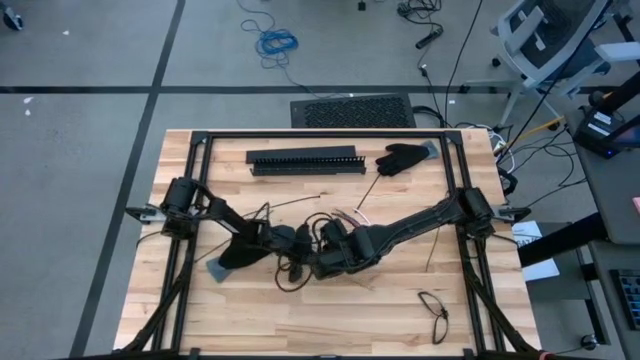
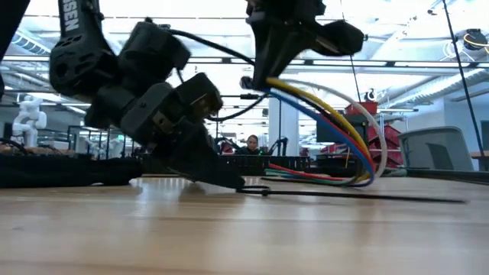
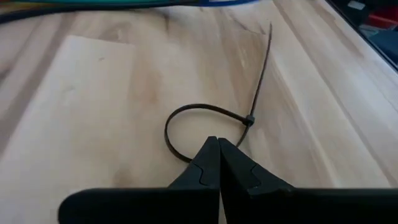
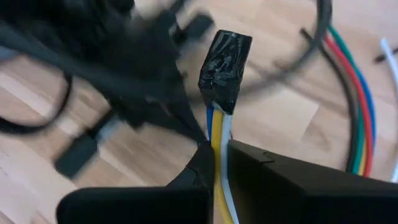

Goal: Ziptie cables
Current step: Wrap the cable wires using a zip tie

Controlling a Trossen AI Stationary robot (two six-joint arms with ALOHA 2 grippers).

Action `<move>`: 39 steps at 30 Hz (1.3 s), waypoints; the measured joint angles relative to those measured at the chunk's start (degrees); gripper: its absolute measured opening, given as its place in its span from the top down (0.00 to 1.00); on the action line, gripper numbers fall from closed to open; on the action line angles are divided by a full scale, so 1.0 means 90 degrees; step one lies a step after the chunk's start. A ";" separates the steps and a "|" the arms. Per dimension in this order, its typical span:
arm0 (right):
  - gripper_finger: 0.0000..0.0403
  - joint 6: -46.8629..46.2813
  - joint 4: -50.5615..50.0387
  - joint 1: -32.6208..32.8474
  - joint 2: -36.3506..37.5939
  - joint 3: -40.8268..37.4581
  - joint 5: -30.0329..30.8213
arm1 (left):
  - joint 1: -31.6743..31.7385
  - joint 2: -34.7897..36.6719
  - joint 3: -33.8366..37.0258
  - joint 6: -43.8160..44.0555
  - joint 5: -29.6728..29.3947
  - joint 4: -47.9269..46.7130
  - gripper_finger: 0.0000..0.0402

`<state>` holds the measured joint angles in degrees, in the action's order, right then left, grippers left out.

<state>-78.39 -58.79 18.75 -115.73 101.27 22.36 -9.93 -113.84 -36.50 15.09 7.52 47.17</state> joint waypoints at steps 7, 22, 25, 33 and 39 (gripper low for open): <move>0.97 0.0290 -0.0156 -0.0023 0.0259 0.0000 0.0303 | 0.0000 0.0145 -0.0308 -0.0227 0.0029 -0.0868 1.00; 0.97 0.1297 -0.1395 0.0751 -0.0025 0.0002 -0.1174 | -0.0005 0.0801 -0.0278 -0.1719 -0.0537 -0.2401 1.00; 0.97 0.1568 -0.1100 0.0840 -0.0369 -0.0005 -0.1351 | -0.0007 0.0801 -0.0278 -0.1718 -0.0556 -0.2406 1.00; 0.97 0.2737 -0.0277 0.0413 -0.1196 -0.0010 -0.1369 | -0.0210 0.0800 -0.0278 -0.1727 -0.0505 -0.2306 1.00; 0.97 0.3700 -0.0309 0.0134 -0.1201 -0.0007 -0.1503 | -0.0557 0.0799 -0.0273 -0.1871 -0.0404 -0.2272 1.00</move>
<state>-45.10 -61.56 19.95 -126.54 101.21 8.84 -14.95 -106.65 -38.96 -1.74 3.89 26.72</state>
